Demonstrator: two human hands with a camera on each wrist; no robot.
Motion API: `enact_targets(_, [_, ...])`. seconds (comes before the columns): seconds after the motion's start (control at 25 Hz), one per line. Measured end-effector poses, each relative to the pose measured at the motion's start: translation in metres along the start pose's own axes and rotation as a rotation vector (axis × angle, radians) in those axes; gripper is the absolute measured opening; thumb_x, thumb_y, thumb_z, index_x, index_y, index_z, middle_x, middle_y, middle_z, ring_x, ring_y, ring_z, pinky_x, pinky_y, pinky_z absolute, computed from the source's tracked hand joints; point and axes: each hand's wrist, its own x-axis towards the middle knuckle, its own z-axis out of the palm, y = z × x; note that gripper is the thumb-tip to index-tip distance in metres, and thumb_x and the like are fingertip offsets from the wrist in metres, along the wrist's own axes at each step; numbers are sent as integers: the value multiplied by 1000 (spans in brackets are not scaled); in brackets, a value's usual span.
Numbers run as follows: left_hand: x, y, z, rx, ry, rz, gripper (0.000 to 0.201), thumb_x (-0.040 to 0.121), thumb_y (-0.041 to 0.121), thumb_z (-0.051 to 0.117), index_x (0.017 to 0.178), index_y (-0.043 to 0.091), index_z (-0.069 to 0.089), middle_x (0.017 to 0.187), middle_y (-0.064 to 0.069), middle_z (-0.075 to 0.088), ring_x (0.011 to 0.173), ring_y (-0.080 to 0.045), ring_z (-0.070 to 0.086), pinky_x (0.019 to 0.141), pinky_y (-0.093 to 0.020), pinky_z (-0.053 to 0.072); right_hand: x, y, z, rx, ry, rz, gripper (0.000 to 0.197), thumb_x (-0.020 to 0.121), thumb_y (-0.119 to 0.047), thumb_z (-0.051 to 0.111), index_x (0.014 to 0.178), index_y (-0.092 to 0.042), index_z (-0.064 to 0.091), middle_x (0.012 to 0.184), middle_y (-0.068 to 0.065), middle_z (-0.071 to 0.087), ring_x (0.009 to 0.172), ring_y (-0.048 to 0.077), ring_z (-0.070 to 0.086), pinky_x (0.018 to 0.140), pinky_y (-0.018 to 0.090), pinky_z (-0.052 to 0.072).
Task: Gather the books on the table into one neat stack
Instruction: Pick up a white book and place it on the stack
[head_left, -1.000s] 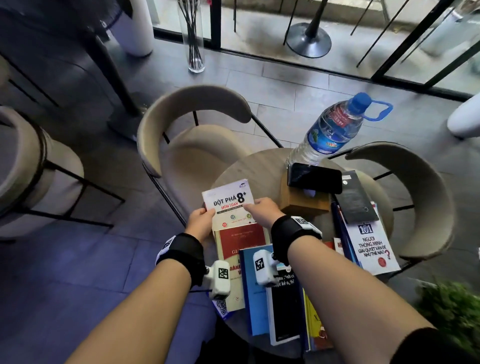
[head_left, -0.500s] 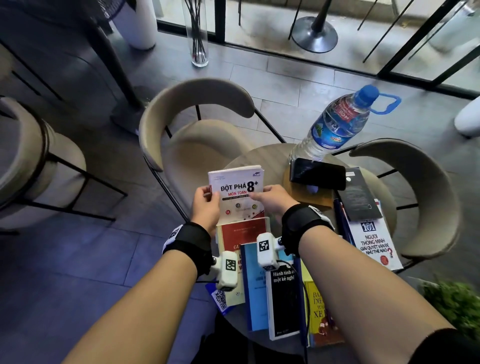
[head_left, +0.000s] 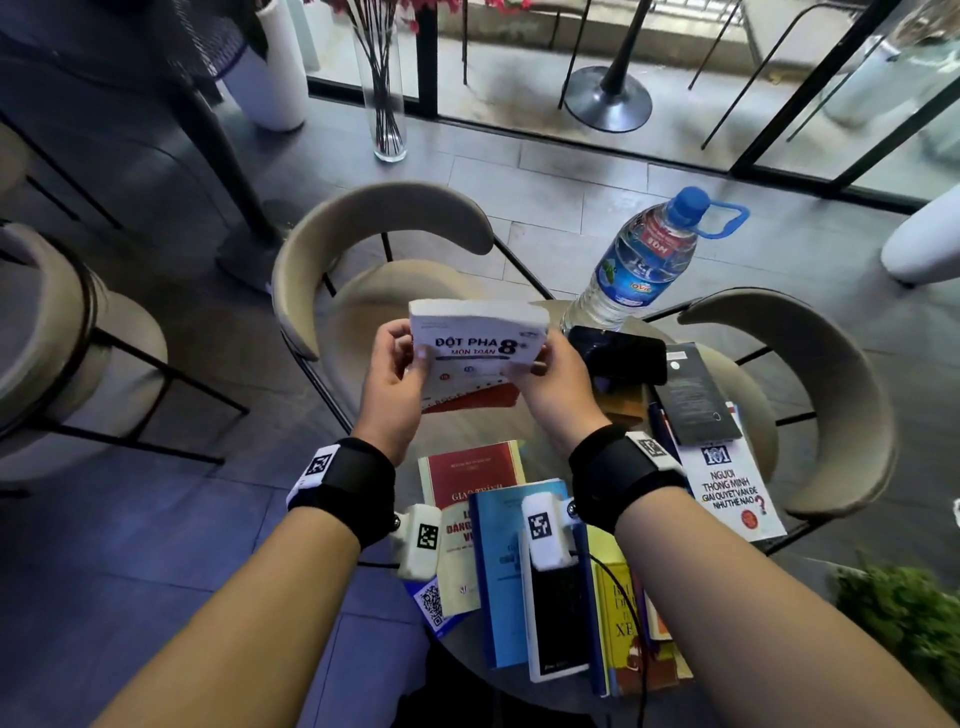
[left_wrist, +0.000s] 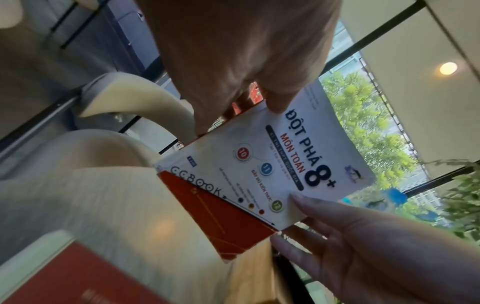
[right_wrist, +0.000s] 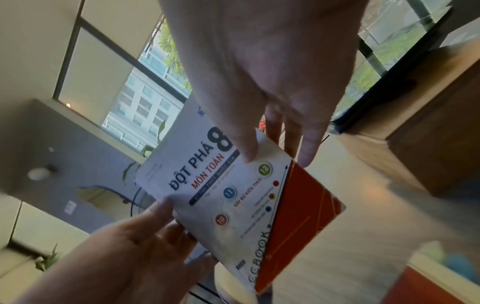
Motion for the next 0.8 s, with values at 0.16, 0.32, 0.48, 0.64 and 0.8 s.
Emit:
enact_targets(0.16, [-13, -32, 2, 1, -2, -99, 19, 106, 19, 50, 125, 23, 52, 126, -17, 64, 117, -25, 60, 94, -35, 53, -14, 26, 1, -21, -21, -13, 37, 90, -8, 75, 125, -14, 66, 120, -1, 71, 113, 16, 65, 96, 36, 55])
enact_targets(0.32, [-21, -52, -3, 12, 11, -154, 23, 106, 24, 50, 127, 32, 54, 128, -5, 67, 121, -20, 60, 105, -37, 48, -25, 41, 7, -25, -92, -25, 32, 90, -16, 78, 120, -15, 67, 115, -5, 70, 111, 11, 64, 92, 24, 50])
enact_targets(0.48, [-23, -46, -6, 163, -23, -123, 35, 106, 23, 49, 142, 19, 48, 133, -4, 65, 126, -16, 60, 105, -28, 49, -30, 43, 9, -79, -92, -50, 27, 91, -16, 77, 116, -11, 69, 110, -9, 69, 105, 6, 63, 88, 19, 47])
enact_targets(0.64, [-28, -30, 5, 206, -84, -107, 35, 105, 18, 52, 141, 21, 52, 128, 11, 67, 116, 7, 63, 99, -16, 50, -37, 40, -15, -100, -58, -81, 21, 91, -8, 76, 110, -9, 69, 103, -10, 68, 91, -6, 61, 76, 0, 41])
enact_targets(0.8, [-32, -27, 33, 177, -152, -115, 34, 104, 9, 52, 133, 27, 57, 128, 7, 69, 120, -2, 64, 100, -19, 51, -44, 42, -56, -67, -46, -79, 32, 89, -1, 75, 115, -19, 68, 109, -9, 71, 98, -14, 64, 89, 11, 46])
